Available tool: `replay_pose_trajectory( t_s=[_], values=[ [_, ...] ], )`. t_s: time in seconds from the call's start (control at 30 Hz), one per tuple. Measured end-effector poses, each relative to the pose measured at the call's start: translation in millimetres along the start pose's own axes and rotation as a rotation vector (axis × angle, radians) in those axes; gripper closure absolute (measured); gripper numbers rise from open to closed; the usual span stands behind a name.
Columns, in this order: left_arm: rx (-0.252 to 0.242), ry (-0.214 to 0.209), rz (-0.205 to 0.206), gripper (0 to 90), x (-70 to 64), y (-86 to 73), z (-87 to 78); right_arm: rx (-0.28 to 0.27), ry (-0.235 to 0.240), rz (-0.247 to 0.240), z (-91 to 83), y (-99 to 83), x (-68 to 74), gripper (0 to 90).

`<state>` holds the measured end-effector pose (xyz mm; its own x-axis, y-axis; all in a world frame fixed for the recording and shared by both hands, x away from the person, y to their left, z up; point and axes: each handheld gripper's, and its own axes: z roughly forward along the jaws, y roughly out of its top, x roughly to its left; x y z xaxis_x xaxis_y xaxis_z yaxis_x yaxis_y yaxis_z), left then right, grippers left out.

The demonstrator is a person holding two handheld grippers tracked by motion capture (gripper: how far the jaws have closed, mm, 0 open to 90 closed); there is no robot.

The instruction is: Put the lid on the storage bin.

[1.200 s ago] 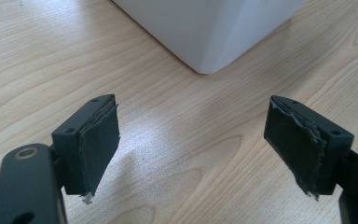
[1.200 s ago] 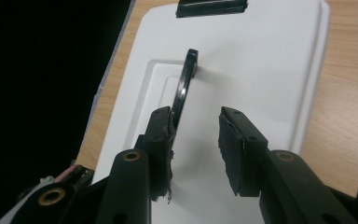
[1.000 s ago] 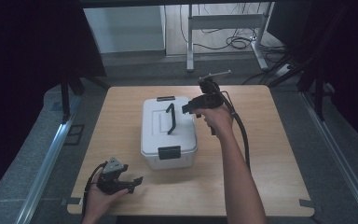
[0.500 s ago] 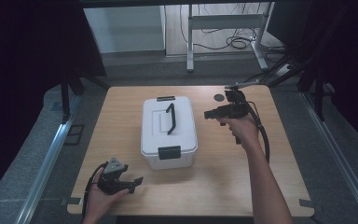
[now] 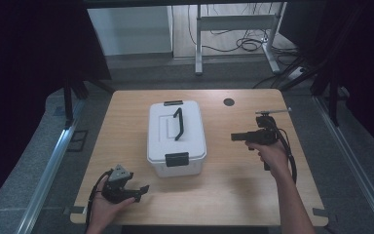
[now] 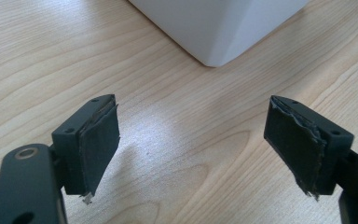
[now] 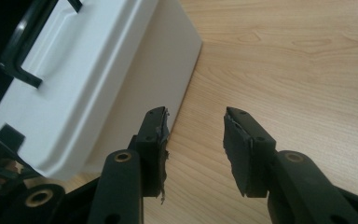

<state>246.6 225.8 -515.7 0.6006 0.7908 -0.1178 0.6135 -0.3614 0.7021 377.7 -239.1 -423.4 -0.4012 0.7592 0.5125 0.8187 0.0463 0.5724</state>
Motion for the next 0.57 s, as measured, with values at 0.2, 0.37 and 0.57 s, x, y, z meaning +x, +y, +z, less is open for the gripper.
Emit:
replay_pose_trajectory(
  t_s=[0.2, 0.37, 0.57],
  values=[
    [0.003, 0.004, 0.002, 18.3, -0.6, -0.1, 0.4, 0.013, -0.017, -0.005, 6.6, -12.8, -9.2, 57.6],
    [0.003, 0.006, -0.002, 18.3, -0.5, -0.1, 0.0, -0.005, -0.006, -0.039, 7.4, -11.5, -1.3, 56.9],
    [0.002, 0.004, 0.002, 18.3, -0.2, 0.2, -0.2, 0.0, -0.01, -0.046, 10.4, -14.1, -0.2, 51.2]
  ],
)
